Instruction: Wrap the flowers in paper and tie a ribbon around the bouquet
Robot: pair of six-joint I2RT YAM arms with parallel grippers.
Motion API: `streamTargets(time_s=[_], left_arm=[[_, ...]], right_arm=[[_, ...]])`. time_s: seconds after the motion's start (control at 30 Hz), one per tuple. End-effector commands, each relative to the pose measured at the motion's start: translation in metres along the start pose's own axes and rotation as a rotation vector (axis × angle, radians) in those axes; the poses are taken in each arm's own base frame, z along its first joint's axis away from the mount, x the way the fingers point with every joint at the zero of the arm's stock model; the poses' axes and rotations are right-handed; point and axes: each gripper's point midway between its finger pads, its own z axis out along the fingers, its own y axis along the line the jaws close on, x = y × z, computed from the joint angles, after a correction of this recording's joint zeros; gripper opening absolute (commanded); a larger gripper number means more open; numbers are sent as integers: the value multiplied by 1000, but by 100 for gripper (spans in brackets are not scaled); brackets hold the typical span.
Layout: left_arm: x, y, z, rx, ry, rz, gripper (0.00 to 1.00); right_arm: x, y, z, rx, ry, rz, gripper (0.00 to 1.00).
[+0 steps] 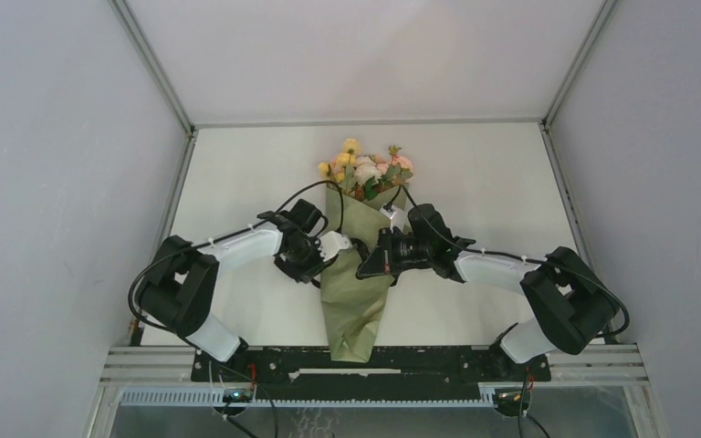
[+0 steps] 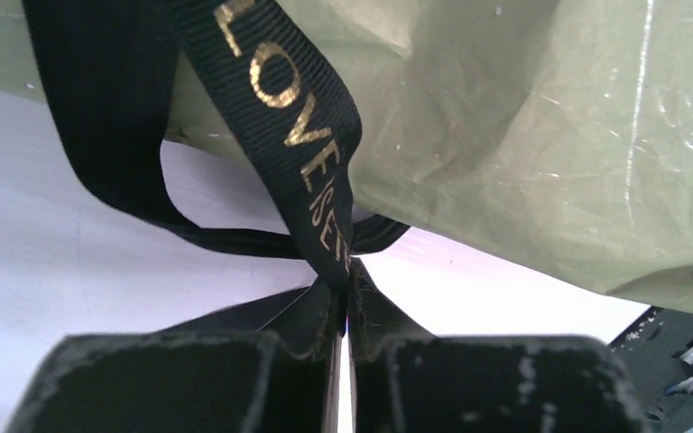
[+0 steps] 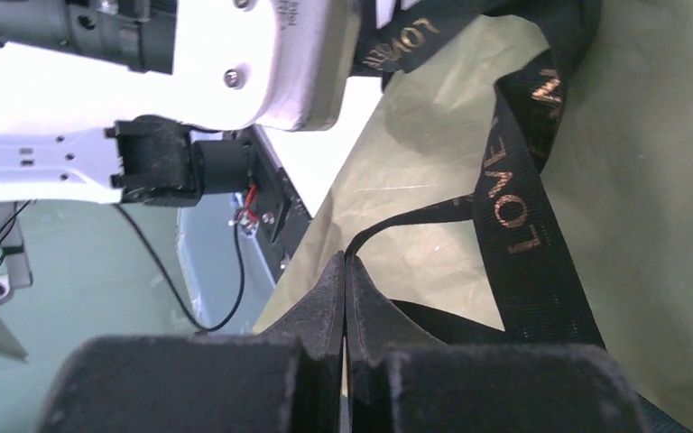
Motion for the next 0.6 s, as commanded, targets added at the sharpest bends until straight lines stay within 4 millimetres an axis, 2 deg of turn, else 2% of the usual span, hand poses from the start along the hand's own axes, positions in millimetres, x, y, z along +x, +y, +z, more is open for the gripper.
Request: streamTargets(time_s=[0.0,0.17,0.27,0.4,0.57], left_arm=[[-10,-5,-22,0,-66,30,7],[-7,-10,-33,-4,-79,33,12],[-7,-10,-37,-8,-86,32,13],[-5,-5,-42,-30,-86,25,0],[-2,17,-52,-92,-106,-34,0]], right_arm=[[-2,42,-18,-162,17,-79,0],[-1,79,-41,-274,3,-183,0],[-2,88,-53,-292,-11,-204,0],[-2,96,-62,-320,-13,-217,0],[-12,123,-77,-427,-43,-242,0]])
